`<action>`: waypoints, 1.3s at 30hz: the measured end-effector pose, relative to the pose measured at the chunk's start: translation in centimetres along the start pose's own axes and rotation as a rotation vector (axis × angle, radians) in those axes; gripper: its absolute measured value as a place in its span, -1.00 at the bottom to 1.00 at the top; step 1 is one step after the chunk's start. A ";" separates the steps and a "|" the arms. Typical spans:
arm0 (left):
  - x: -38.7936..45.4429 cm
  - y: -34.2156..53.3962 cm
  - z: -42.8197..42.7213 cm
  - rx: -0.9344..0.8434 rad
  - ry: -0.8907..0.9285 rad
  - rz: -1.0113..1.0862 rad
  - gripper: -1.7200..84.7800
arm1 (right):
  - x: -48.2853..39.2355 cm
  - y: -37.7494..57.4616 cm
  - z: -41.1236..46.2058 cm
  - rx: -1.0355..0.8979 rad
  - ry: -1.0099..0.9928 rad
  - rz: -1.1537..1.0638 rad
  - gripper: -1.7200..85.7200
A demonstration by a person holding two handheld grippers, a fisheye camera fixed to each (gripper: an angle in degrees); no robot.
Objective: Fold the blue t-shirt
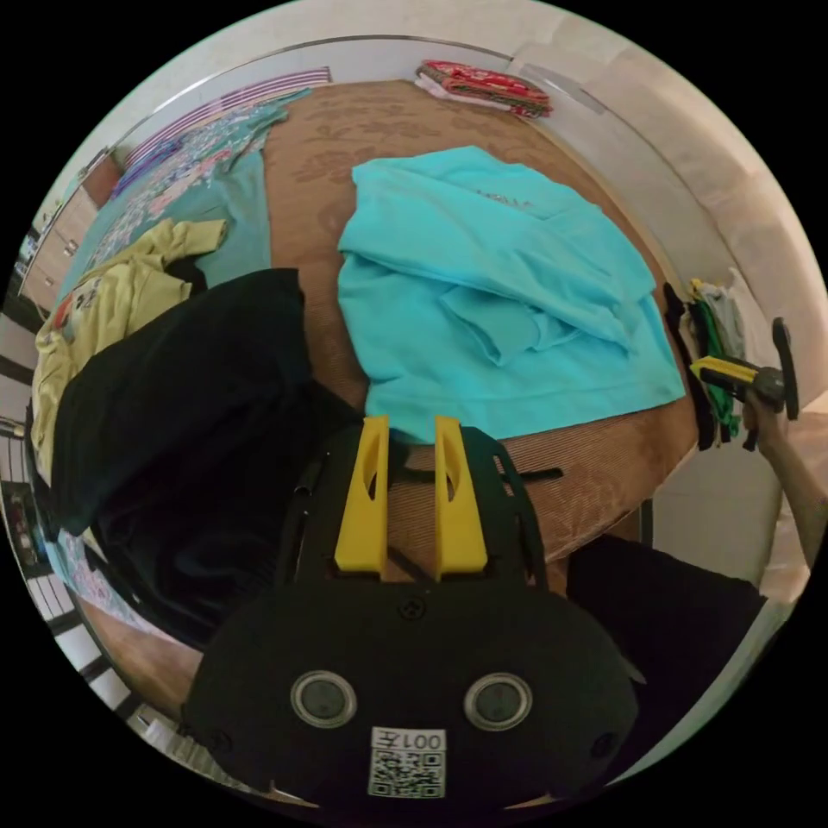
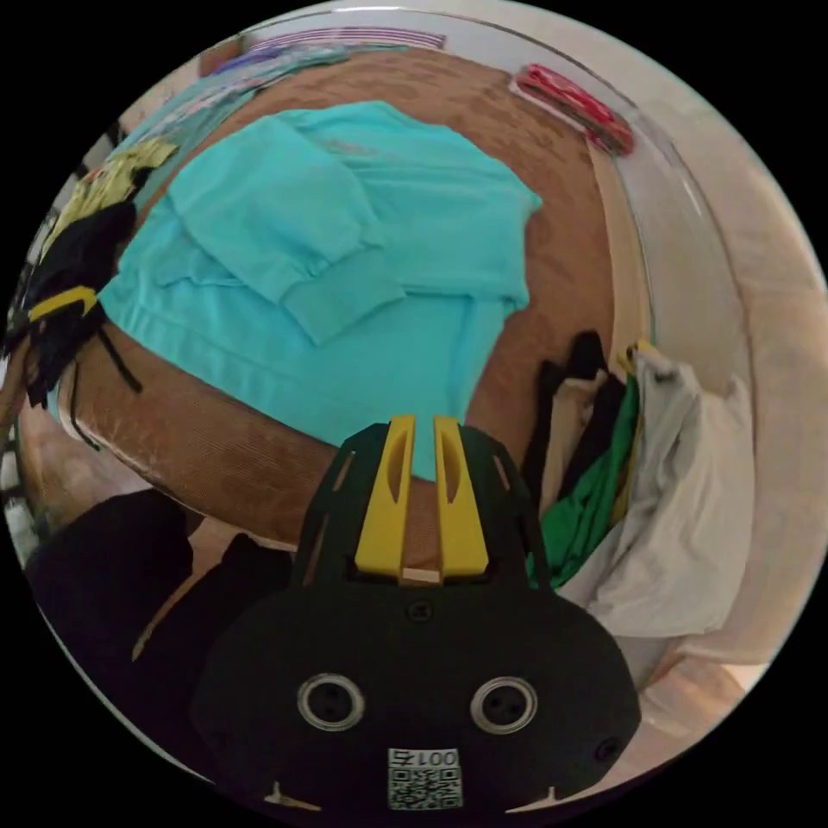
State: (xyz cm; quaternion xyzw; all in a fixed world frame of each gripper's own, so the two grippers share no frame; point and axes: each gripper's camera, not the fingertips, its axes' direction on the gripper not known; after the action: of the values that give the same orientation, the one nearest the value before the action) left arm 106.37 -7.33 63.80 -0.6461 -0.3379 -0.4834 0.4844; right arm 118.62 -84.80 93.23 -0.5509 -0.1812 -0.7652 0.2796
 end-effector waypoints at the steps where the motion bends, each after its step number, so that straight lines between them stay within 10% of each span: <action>1: -0.1 -0.6 0.3 0.002 0.018 0.024 -0.82 | 1.1 0.6 0.4 -0.002 -0.035 0.036 -0.83; 15: -2.9 -6.4 4.6 -0.200 -0.090 0.079 -0.94 | 9.4 8.5 8.9 0.002 -0.313 0.151 -0.85; 28: -5.2 -1.8 -2.5 -0.326 0.236 0.035 -0.98 | 15.2 15.6 2.9 -0.165 -0.356 -0.042 -0.92; 39: -12.3 -18.1 -5.9 0.064 0.266 0.032 -0.98 | 22.1 1.9 0.8 0.245 -0.293 -0.017 -0.92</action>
State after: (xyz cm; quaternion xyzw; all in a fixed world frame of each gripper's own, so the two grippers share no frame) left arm 84.53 -7.10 57.88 -0.5657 -0.2757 -0.5462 0.5529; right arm 115.19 -90.81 114.33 -0.6168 -0.3161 -0.6514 0.3088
